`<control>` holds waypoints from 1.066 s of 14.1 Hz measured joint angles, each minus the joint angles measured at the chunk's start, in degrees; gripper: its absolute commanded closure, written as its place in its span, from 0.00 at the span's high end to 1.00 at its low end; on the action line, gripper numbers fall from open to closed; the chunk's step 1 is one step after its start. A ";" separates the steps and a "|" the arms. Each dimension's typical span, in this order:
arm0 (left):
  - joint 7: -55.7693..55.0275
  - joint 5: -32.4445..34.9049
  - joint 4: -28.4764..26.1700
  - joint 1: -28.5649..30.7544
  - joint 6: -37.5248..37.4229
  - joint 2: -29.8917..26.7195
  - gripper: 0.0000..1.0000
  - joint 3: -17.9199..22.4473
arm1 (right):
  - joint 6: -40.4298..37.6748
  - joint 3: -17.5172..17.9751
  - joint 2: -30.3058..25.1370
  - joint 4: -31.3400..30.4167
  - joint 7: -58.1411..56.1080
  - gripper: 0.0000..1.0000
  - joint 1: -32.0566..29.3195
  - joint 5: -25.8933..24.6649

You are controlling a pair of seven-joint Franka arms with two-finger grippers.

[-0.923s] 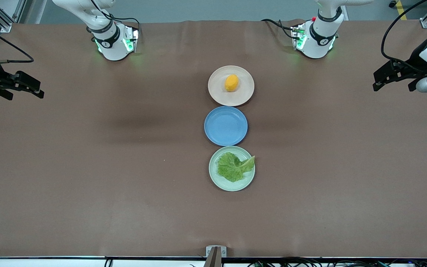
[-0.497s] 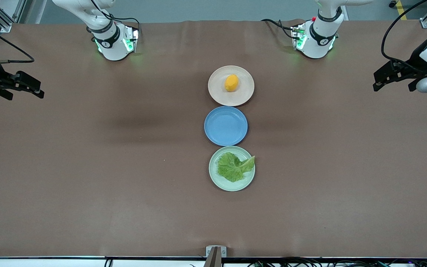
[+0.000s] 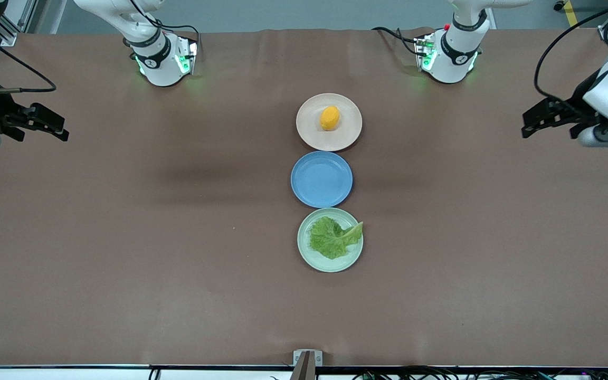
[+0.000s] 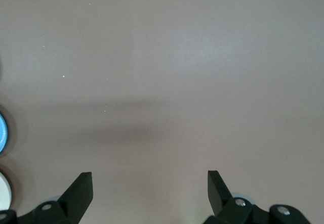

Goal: Pick lemon and lettuce from plates

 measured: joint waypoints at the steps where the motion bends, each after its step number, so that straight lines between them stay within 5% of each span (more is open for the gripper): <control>1: -1.93 -1.27 0.26 -0.54 0.43 1.66 1.00 -0.39 | 0.05 -0.02 0.00 0.00 -0.25 1.00 0.00 -0.14; 8: -27.17 -2.15 2.94 -12.76 11.95 16.69 1.00 -1.58 | 0.15 -0.68 0.00 -0.05 -1.89 1.00 -0.38 -0.35; 15: -41.03 -2.14 3.61 -17.48 24.27 25.30 1.00 -1.59 | -0.13 -0.89 0.00 -0.01 -1.89 1.00 -0.48 -0.33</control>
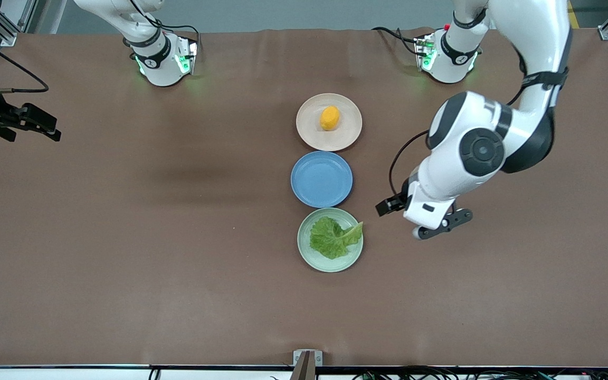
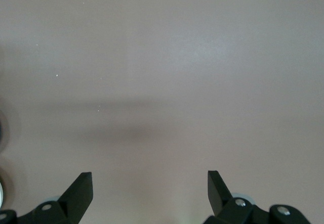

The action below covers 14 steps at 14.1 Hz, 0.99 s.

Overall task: Pick lemon and lettuce from plates
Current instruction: 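Reach the left gripper down to the lettuce leaf on the green plate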

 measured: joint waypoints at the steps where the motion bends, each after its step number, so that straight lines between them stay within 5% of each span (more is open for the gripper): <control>1: -1.83 0.02 0.03 -1.12 2.10 1.46 1.00 0.02 | -0.06 0.00 0.00 0.07 0.00 1.00 0.00 0.00; 8: -11.30 0.14 0.33 -8.41 16.36 11.54 1.00 0.21 | 0.10 -0.31 1.07 0.49 -0.34 1.00 -0.61 0.00; 14: -18.12 2.37 0.98 -11.19 24.80 17.77 1.00 0.51 | 0.29 0.43 7.23 1.78 0.00 1.00 -0.19 0.55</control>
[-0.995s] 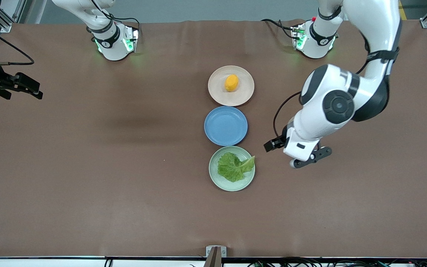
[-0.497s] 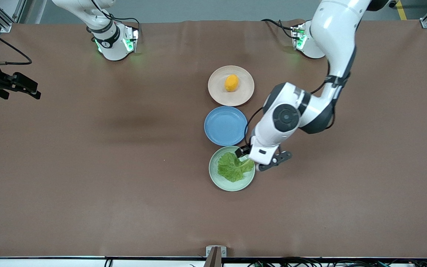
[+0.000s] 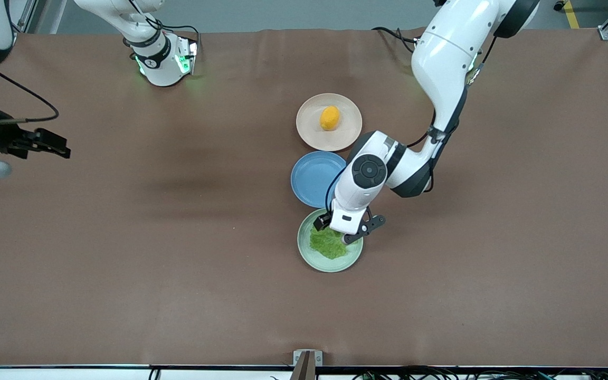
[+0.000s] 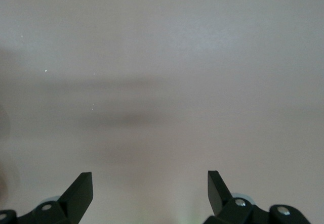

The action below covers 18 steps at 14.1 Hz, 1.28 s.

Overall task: Pick lemon and lettuce from plates
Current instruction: 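Reach the left gripper down to the lettuce leaf on the green plate, then grasp the lettuce with the left gripper while the right gripper reaches the lemon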

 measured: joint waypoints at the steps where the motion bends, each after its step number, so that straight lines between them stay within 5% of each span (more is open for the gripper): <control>1: -0.42 0.02 0.05 -0.07 1.74 0.73 1.00 0.14 | -0.21 0.14 0.38 0.00 2.08 1.00 0.60 0.80; 7: -0.62 1.55 1.30 -0.12 6.30 3.80 0.99 0.50 | -0.89 0.72 0.22 -1.12 22.14 1.00 9.24 5.72; 18: -0.64 1.57 1.83 -0.74 6.78 5.07 0.37 0.48 | 18.81 1.30 0.05 -13.55 62.34 1.00 42.99 5.93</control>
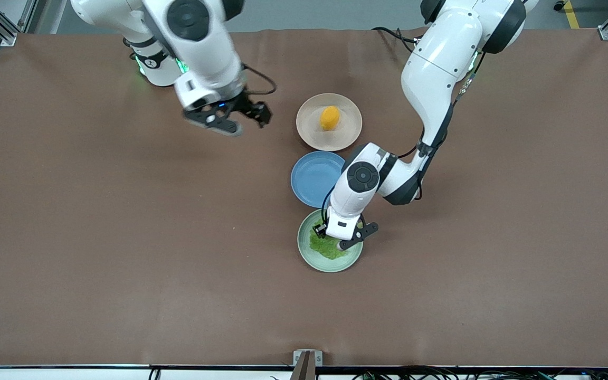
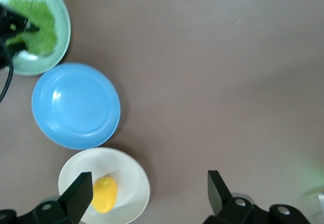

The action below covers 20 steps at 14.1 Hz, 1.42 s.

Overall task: Pick lemon and lettuce from plates
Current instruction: 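Grasp the lettuce with the left gripper while the right gripper reaches the lemon, then lift the lettuce with the left gripper while the right gripper grasps the lemon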

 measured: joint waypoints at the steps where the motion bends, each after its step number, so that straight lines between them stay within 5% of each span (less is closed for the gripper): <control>1: 0.00 0.00 0.02 0.00 0.01 0.00 0.33 0.01 | 1.93 0.00 0.22 -1.22 2.09 1.00 2.28 0.00; 8: 0.00 0.04 1.03 0.00 0.26 -0.05 0.01 0.02 | 17.65 -0.14 10.28 -3.79 17.53 1.00 16.65 -0.31; 14: 0.00 0.05 1.92 0.07 -1.16 -3.85 0.01 0.06 | 24.88 -0.31 19.06 -2.42 29.42 1.00 22.49 -4.41; 20: -0.15 0.08 1.31 4.13 -22.44 -15.94 0.04 0.47 | 25.43 -0.39 27.06 4.01 36.14 1.00 24.48 -7.35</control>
